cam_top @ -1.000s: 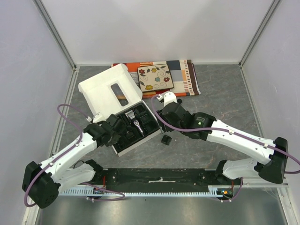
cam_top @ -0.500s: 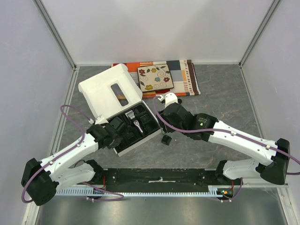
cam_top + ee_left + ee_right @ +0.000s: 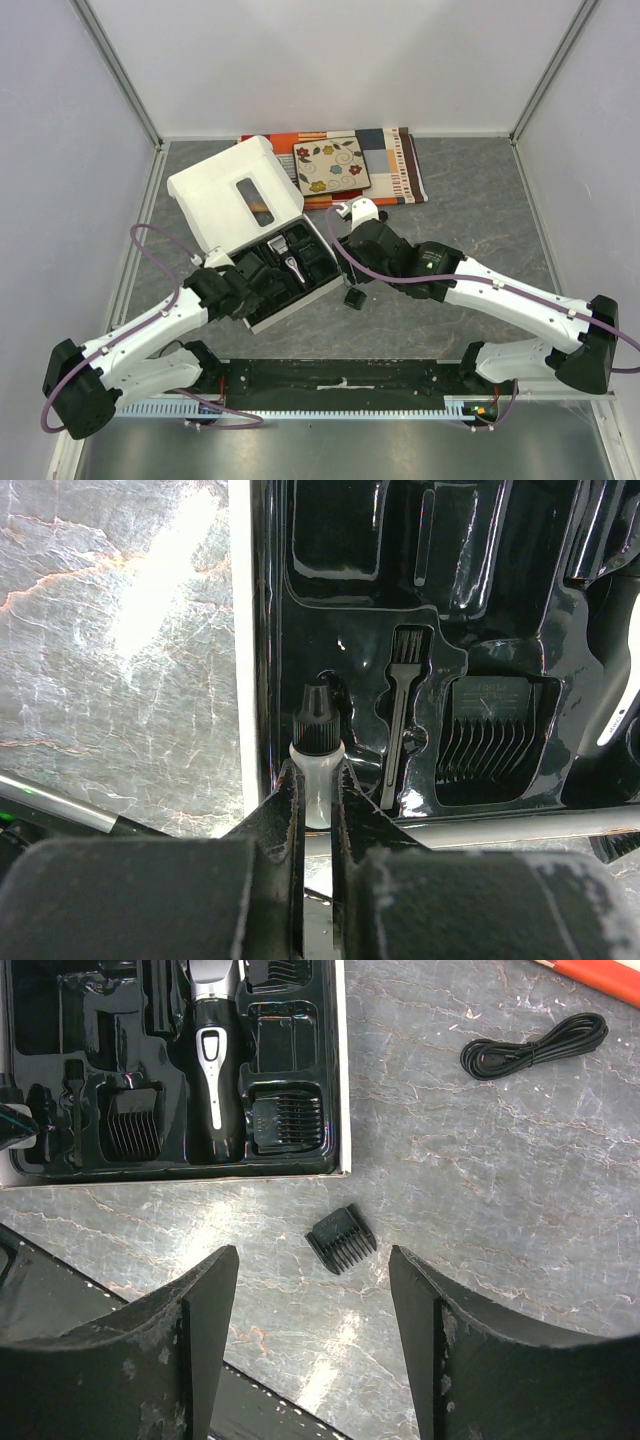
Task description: Sort the hair-cutting tools
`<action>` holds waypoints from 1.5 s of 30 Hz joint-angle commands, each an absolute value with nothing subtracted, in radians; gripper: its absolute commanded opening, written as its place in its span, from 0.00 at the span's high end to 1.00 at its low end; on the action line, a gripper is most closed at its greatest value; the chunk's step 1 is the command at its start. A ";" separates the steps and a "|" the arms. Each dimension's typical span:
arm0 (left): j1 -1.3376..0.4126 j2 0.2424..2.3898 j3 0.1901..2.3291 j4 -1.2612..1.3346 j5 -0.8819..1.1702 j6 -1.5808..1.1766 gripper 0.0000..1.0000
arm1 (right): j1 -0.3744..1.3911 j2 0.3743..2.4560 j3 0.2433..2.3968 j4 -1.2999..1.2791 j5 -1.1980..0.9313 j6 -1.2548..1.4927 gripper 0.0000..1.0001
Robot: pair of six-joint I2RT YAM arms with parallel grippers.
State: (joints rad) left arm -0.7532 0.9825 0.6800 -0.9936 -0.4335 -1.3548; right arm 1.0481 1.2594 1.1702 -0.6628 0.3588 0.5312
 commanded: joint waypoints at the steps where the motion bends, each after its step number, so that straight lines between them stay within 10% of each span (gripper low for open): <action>1: -0.764 0.971 0.693 -1.002 -0.454 -1.401 0.98 | 1.049 1.226 1.174 -0.650 0.357 0.538 0.30; 45: -0.784 0.927 0.703 -1.014 -0.465 -1.382 0.76 | 1.049 1.212 1.173 -0.661 0.350 0.541 0.24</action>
